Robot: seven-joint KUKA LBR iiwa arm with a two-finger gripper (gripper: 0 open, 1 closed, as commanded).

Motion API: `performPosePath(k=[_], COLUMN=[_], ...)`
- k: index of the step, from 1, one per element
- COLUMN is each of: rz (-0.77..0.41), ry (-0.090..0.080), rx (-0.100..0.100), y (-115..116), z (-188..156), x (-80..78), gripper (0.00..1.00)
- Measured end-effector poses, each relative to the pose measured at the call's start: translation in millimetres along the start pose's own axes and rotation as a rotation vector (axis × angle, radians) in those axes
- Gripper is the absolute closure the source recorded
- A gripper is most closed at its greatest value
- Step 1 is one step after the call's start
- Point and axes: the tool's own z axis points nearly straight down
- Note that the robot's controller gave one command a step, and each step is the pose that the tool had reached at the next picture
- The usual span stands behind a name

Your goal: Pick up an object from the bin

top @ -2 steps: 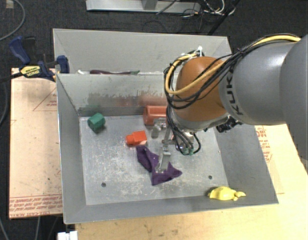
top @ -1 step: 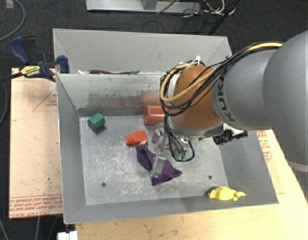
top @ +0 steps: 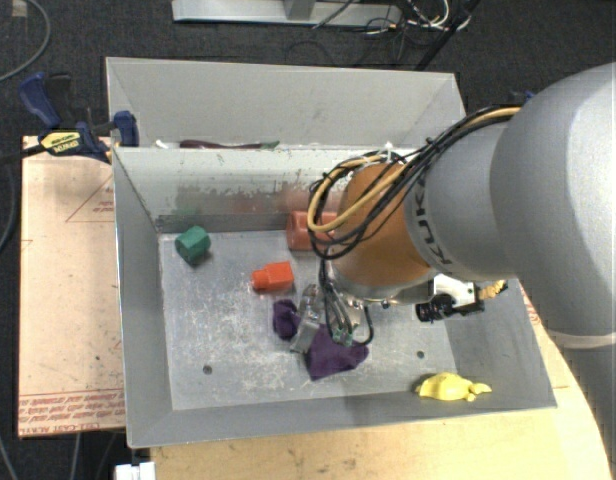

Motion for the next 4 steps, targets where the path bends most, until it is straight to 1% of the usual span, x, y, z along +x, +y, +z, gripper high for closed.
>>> performPosePath(k=[3, 4], rz=[0.001, 0.001], ry=[0.001, 0.006], rx=[0.000, 0.003], y=[0, -1], z=[-4, -14], x=[0.2, 1.5], gripper=[1.00, 1.00])
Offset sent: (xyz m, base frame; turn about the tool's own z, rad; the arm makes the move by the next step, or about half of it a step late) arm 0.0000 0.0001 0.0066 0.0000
